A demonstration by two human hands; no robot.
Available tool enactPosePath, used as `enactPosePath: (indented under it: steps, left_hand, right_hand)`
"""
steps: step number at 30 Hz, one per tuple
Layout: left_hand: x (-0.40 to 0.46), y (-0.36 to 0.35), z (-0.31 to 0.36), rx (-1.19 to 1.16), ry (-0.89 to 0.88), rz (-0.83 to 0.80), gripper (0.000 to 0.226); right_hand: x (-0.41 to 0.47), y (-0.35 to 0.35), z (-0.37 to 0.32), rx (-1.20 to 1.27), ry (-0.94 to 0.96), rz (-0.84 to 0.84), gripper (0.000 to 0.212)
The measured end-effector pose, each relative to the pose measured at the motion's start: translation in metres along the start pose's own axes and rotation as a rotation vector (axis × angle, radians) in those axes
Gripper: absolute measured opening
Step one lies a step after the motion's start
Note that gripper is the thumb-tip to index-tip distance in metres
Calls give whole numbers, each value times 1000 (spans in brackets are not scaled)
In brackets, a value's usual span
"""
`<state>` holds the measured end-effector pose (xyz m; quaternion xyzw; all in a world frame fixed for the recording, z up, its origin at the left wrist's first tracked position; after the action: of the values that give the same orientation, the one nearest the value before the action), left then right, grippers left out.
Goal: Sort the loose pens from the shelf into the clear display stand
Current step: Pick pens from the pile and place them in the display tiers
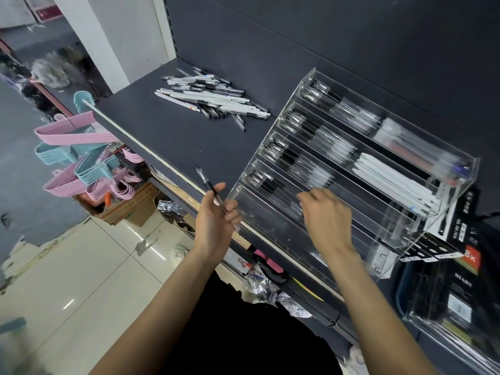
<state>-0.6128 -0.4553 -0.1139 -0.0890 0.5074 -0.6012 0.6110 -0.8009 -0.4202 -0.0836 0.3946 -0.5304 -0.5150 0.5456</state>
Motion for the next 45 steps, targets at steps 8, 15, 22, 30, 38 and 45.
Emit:
enactPosePath:
  steps: [8,15,22,30,38,45]
  left_hand:
    - [-2,6,2,139,-41,32,21]
    - [-10,-4,8,321,-77,0,23]
    - [-18,-34,2,623,-227,-83,21]
    - [26,-18,25,1672,-1058,-209,34]
    - [48,-21,8,1991,-1180,-564,21]
    - [57,-31,15,2060,-1164,-621,26]
  right_hand:
    - [18,-1,-15,-206,175,-59,27]
    - [12,17,-19,316,71,-92,23]
    - [-14,28,-25,904,-205,-140,15]
    - [-8,-3,6,455,-226,-157,21]
    - [-2,-9,0,426,-135,-259,26]
    - [-12,-9,-6,435,-150,-214,24]
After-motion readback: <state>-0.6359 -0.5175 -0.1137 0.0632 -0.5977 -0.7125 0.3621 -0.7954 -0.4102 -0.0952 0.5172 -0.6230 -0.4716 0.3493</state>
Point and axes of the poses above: each hand's wrist, its own x-axis towards the middle knuckle, its own y-axis out of the back of the hand, z = x × y, the point moved 3 cm from there along x, towards the middle knuckle, and after that the axes turned 7 degrees about -x, right-handed, at the moved point
